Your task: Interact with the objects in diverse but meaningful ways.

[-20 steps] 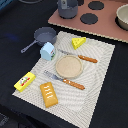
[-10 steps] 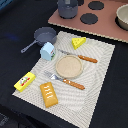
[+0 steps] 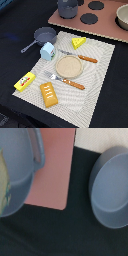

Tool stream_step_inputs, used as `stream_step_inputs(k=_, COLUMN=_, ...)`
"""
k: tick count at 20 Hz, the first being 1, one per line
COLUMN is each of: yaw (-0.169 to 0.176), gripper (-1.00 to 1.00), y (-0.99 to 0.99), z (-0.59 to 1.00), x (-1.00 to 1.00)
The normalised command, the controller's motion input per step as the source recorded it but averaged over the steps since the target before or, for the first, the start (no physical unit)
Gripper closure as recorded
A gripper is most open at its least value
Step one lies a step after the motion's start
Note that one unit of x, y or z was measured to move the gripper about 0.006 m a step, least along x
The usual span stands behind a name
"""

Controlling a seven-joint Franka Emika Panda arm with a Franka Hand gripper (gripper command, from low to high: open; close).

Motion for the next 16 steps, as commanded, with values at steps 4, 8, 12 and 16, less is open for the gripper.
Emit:
stream_step_inputs(k=4, yaw=-0.003, gripper=-1.0, y=0.33, z=0.0, x=-0.19)
stream_step_inputs(k=8, yaw=-0.023, gripper=-1.0, y=0.36, z=0.0, x=-0.09)
stream_step_inputs(k=12, yaw=-0.145, gripper=-1.0, y=0.25, z=-0.01, x=-0.1)
stream_step_inputs(k=16, yaw=-0.183, gripper=-1.0, y=0.08, z=-0.04, x=-0.07)
